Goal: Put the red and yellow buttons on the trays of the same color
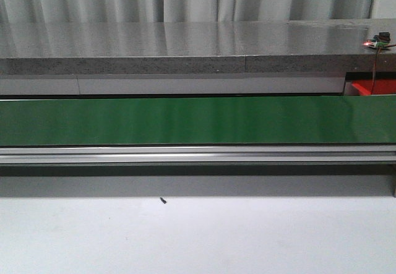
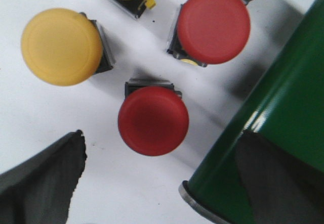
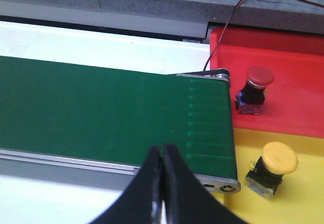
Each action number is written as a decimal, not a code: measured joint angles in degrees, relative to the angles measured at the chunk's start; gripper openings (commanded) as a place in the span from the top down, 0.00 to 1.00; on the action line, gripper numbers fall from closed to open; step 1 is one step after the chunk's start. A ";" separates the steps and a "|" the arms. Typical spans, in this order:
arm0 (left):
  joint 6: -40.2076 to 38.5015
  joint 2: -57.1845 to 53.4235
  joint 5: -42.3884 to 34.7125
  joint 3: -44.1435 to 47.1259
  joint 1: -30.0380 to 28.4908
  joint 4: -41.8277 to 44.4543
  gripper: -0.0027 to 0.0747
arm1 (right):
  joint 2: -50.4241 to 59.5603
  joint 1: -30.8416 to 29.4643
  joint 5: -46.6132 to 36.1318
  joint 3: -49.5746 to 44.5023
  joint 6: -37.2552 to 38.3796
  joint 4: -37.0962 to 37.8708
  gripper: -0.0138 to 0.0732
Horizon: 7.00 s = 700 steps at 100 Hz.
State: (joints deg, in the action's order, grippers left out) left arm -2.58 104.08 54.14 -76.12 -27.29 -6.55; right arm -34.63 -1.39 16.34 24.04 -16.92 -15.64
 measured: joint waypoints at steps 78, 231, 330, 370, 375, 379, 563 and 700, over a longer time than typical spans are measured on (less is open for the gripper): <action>-1.93 4.52 -5.18 -0.13 0.00 0.53 0.84 | 0.00 0.00 0.00 0.00 0.00 0.00 0.98; 4.93 -9.37 -0.57 -2.02 13.96 -7.46 0.25 | 0.00 0.00 0.00 0.00 0.00 0.00 0.98; 5.13 -5.60 3.06 -3.89 -7.45 -0.03 0.26 | 0.00 0.00 0.00 0.00 0.00 0.00 0.98; 5.13 3.17 -2.58 -3.89 -7.45 0.10 0.26 | 0.00 0.00 0.00 0.00 0.00 0.00 0.98; 5.13 3.86 -3.64 -3.89 -7.45 0.10 0.26 | 0.00 0.00 0.09 0.00 0.00 0.00 0.98; 5.13 4.35 -4.18 -3.92 -7.45 0.10 0.26 | 0.00 0.00 0.09 0.00 0.00 0.00 0.98; 7.78 -3.89 -0.60 -4.12 9.40 -2.40 0.47 | 0.00 0.00 1.07 0.00 0.00 -0.13 0.98; 12.86 -53.52 -0.65 23.28 24.25 -9.61 0.99 | -4.51 0.00 9.90 6.18 0.00 -2.48 0.98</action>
State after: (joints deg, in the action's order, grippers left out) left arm 10.28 50.57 53.49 -52.84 -3.04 -16.16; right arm -39.14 -1.39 26.24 30.22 -16.92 -18.12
